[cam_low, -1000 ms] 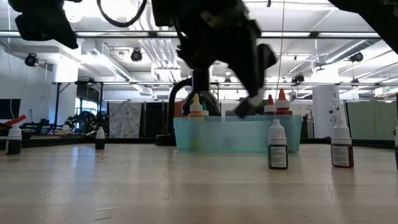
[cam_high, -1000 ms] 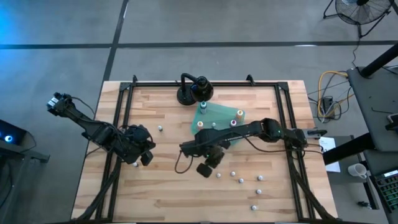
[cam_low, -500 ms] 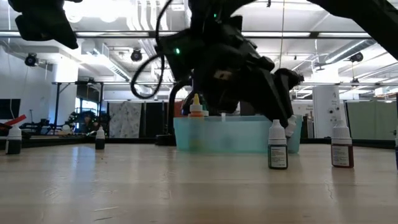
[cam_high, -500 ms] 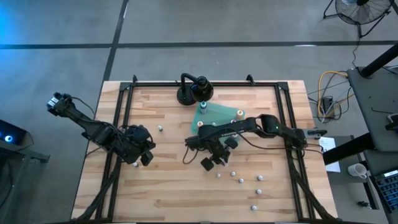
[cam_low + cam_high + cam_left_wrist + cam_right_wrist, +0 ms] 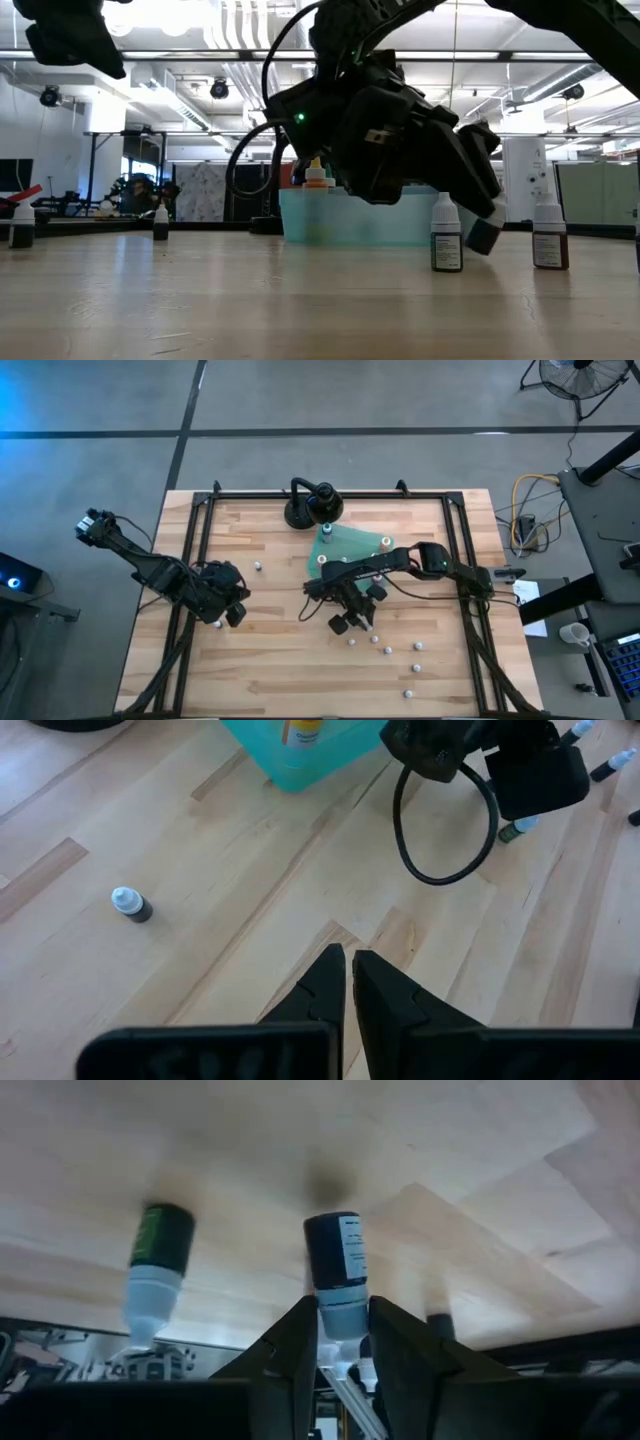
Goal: Pick & Place food coloring
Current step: Move the red food coloring bottle to the middle of the table, then put the green food coloring bottle into the green bin
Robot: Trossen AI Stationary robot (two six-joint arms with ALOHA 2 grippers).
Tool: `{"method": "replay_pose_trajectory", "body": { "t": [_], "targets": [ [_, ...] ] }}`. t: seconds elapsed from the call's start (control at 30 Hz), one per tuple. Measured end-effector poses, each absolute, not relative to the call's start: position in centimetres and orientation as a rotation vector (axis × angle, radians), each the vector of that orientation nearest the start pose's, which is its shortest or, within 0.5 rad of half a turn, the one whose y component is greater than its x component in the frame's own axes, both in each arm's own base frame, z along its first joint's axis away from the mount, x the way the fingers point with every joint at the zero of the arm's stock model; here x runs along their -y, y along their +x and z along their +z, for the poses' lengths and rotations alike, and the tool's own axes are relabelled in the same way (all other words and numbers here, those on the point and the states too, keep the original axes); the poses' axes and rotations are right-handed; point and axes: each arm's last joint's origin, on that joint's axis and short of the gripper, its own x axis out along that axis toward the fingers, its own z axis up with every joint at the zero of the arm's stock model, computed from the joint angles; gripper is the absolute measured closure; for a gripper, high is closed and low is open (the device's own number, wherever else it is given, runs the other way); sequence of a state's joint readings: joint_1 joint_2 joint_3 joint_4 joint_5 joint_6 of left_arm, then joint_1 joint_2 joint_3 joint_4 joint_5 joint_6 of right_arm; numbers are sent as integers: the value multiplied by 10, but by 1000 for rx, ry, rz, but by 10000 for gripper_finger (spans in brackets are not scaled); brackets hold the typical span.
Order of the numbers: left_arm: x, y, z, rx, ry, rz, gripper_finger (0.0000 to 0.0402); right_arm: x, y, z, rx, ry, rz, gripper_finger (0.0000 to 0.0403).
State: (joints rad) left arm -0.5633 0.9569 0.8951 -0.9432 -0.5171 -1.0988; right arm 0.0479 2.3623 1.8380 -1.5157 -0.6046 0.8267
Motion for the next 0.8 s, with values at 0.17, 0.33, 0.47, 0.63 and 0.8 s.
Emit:
{"method": "replay_pose_trajectory", "body": {
  "t": [0.17, 0.33, 0.47, 0.63, 0.8],
  "targets": [
    [77, 148, 286, -758, -509, 412, 401, -35, 411, 138, -2079, 1068, -434, 305],
    [77, 148, 286, -759, -506, 410, 401, -35, 417, 145, -2035, 1051, -429, 304],
    [77, 148, 286, -759, -504, 410, 401, -34, 421, 151, -1998, 1017, -438, 305],
    [77, 148, 286, -759, -504, 410, 401, -33, 428, 163, -1925, 965, -473, 300],
    [77, 148, 286, -759, -504, 409, 401, -36, 438, 187, -1792, 855, -492, 307]
  ]
}}
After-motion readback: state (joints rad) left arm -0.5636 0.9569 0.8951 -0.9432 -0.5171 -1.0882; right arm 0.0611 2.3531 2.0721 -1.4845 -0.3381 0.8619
